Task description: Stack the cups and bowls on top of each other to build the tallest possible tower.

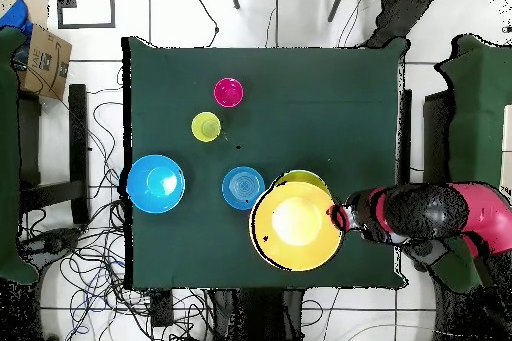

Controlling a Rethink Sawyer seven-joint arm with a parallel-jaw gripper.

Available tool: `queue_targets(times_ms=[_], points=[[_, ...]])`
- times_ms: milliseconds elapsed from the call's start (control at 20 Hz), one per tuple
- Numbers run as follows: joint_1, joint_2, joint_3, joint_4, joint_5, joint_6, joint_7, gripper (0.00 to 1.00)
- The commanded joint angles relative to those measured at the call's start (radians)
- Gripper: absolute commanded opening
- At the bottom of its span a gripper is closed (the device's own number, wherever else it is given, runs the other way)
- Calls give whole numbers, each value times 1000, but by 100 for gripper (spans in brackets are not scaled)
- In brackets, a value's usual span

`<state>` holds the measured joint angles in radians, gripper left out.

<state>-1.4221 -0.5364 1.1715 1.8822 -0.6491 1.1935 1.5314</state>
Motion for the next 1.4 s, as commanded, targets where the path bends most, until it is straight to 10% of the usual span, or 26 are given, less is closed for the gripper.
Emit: queue_targets(times_ms=[50,950,1000,1400], points=[[56,49,-75,-96,-74,40,-323,0],[43,83,-69,-152,-101,20,-346,0],[42,86,-67,-151,-101,16,-340,100],[34,96,-62,-134,-91,-6,-315,100]])
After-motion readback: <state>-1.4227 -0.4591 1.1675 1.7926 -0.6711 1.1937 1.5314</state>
